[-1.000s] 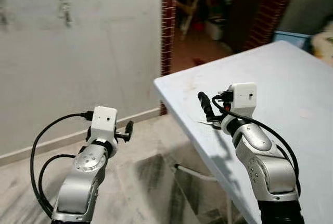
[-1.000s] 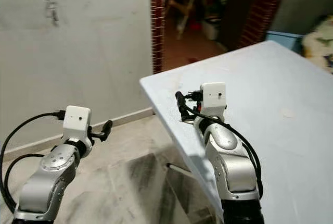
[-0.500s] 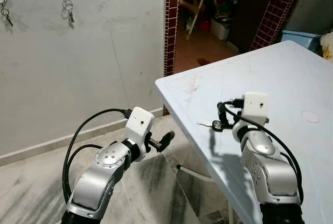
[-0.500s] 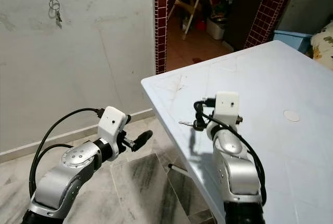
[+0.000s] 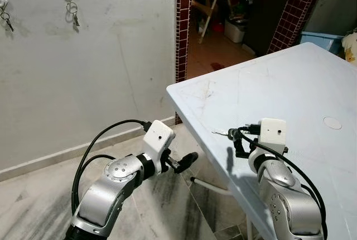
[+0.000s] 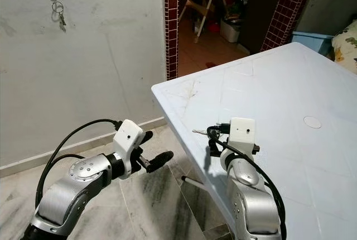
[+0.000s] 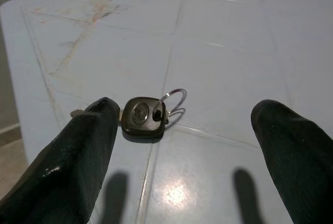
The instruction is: Hang keys on a hook
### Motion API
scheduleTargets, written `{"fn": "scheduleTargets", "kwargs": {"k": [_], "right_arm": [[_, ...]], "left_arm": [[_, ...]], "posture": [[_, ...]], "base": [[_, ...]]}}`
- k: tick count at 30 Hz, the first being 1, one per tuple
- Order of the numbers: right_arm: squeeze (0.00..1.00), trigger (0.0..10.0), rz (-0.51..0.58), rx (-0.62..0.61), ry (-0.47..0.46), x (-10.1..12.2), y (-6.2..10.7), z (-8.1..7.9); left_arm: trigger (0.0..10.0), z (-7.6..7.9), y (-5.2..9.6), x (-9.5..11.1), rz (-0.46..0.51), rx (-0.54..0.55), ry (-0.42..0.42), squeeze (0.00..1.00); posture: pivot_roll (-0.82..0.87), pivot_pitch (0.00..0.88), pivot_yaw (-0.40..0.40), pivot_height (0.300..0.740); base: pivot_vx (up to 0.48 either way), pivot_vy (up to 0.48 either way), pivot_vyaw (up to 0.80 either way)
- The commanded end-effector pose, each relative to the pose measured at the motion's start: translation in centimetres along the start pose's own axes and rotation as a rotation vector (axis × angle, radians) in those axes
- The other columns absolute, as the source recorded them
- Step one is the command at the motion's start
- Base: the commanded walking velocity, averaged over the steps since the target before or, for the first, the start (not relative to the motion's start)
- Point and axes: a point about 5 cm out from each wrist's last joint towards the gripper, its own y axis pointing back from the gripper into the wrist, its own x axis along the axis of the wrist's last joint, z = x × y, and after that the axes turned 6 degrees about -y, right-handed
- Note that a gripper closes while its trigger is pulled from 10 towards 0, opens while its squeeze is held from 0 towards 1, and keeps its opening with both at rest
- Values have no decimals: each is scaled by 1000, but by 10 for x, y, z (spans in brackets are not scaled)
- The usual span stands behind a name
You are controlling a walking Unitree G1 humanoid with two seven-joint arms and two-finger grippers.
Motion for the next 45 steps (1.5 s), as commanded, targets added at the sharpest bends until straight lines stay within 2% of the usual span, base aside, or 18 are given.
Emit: {"fn": "scheduleTargets", "kwargs": {"k": [1, 5, 10, 20, 21, 22, 23, 24, 25, 26, 32, 45], "right_arm": [[0, 10000, -21, -7, -6, -4, -1, -1], [0, 10000, -34, -11, -30, -8, -5, -2], [0, 10000, -63, 11, -64, -13, -18, -14], [0, 10000, -28, 7, -63, -9, -36, -21], [0, 9059, -26, -12, -61, -9, -38, -19], [0, 9059, -26, -16, -61, -10, -38, -18], [0, 3451, -31, -29, -68, -11, -39, -17], [0, 471, -38, -46, -80, -13, -40, -15], [0, 471, -38, -46, -80, -13, -40, -15], [0, 0, -42, -62, -82, -15, -41, -13], [0, 0, -47, -92, -108, -19, -43, -11], [0, 0, -28, -77, -138, -18, -46, -14]], "left_arm": [[10000, 1, -2, 4, -1, -20, -19, 0], [10000, -2, -3, 6, 8, -8, -27, 0], [10000, -4, -4, 12, 33, 12, -33, 0], [10000, -6, 0, 18, 57, 22, -40, 0], [10000, -6, 1, 18, 57, 24, -39, 0], [10000, -6, 1, 18, 56, 24, -39, 0], [10000, -6, 2, 18, 56, 25, -38, 0], [10000, -6, 2, 17, 54, 26, -36, 0], [10000, -6, 2, 17, 54, 26, -36, 0], [10000, -5, 3, 17, 54, 25, -35, 0], [10000, -5, 2, 18, 55, 23, -34, 0], [10000, -6, 1, 20, 55, 19, -42, 0]], "posture": [[84, 0, 0, 740], [84, 0, 2, 740], [93, 0, -3, 740], [124, 0, -13, 740], [126, 0, -14, 740], [126, 0, -14, 740], [126, 0, -14, 740], [125, 0, -13, 740], [125, 0, -13, 740], [125, 0, -13, 740], [121, 0, -8, 740], [122, 0, -2, 740]], "base": [[0, 0, 0], [0, 0, 0], [0, 0, 0], [0, 0, 0], [0, 0, 0], [0, 0, 0], [0, 0, 0], [0, 0, 0], [0, 0, 0], [0, 0, 0], [0, 0, 0], [0, 0, 0]]}}
